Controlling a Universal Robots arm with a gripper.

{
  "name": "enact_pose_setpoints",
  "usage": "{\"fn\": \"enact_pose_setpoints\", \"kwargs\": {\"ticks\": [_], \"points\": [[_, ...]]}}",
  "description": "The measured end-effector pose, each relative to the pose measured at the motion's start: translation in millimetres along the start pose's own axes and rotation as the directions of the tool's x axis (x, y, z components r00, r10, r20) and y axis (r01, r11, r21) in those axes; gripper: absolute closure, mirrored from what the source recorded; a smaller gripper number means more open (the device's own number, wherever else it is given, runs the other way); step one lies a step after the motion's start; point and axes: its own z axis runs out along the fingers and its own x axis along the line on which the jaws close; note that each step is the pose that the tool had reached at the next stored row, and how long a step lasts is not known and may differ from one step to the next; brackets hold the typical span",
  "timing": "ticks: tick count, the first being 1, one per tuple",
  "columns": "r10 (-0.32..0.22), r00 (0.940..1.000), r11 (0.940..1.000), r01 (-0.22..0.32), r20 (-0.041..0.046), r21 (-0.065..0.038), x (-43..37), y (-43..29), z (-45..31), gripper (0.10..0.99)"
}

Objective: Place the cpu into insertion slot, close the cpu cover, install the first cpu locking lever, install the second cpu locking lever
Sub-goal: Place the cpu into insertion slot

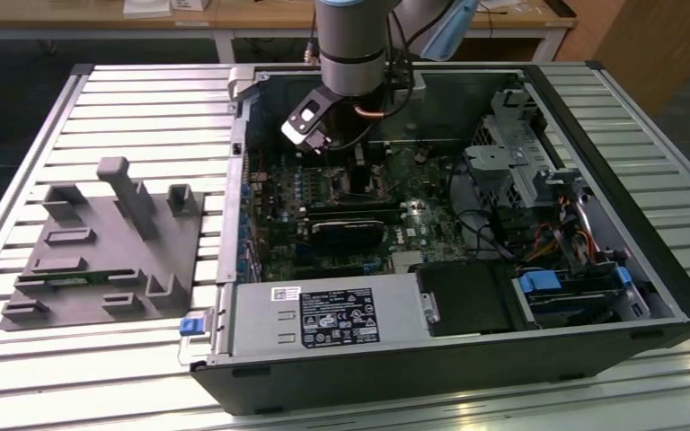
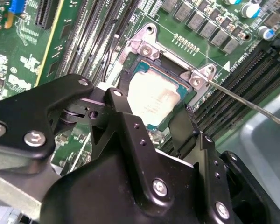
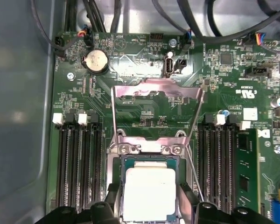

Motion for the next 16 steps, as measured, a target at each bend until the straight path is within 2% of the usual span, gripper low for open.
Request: {"fn": "enact_pose_setpoints", "kwargs": {"ticks": [5, 13, 16], "points": [[0.0, 1.0, 1.0, 0.0, -0.0001, 0.0, -0.2, 0.8, -9.3, 0.475], [0.0, 1.0, 1.0, 0.0, -0.0002, 0.0, -0.2, 0.8, -9.3, 0.486], [0.0, 1.0, 1.0, 0.0, -0.0002, 0.0, -0.2, 0.8, -9.4, 0.675]]}}
